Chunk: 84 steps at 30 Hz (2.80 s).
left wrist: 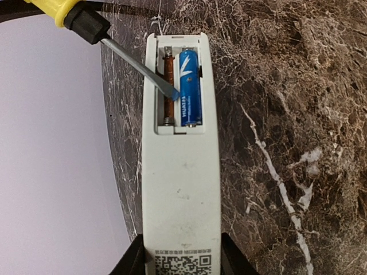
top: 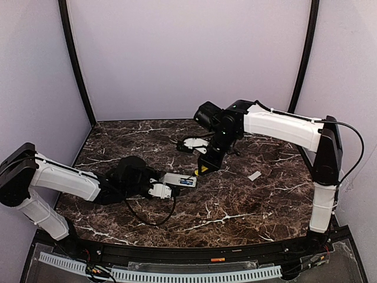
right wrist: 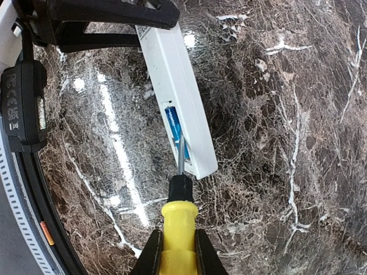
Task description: Unload the batteries from the remote control
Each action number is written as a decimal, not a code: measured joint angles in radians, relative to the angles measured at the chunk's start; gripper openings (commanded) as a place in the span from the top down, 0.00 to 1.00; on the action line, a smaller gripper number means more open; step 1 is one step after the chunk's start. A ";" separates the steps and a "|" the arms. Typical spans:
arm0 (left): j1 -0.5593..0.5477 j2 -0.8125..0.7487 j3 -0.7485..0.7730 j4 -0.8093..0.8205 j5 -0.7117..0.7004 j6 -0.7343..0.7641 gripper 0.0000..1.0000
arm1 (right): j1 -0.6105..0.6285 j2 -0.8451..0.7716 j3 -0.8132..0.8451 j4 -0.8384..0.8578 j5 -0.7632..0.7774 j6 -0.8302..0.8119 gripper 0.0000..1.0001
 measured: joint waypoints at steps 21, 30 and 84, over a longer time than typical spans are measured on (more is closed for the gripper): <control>-0.002 0.086 -0.011 0.103 -0.056 0.050 1.00 | -0.002 0.029 -0.030 0.038 0.089 0.027 1.00; -0.002 0.089 -0.011 0.103 -0.067 0.057 1.00 | -0.002 0.027 -0.041 0.017 0.141 0.034 1.00; -0.014 0.185 -0.042 0.302 -0.140 0.146 1.00 | -0.105 0.111 -0.183 0.171 -0.222 -0.026 1.00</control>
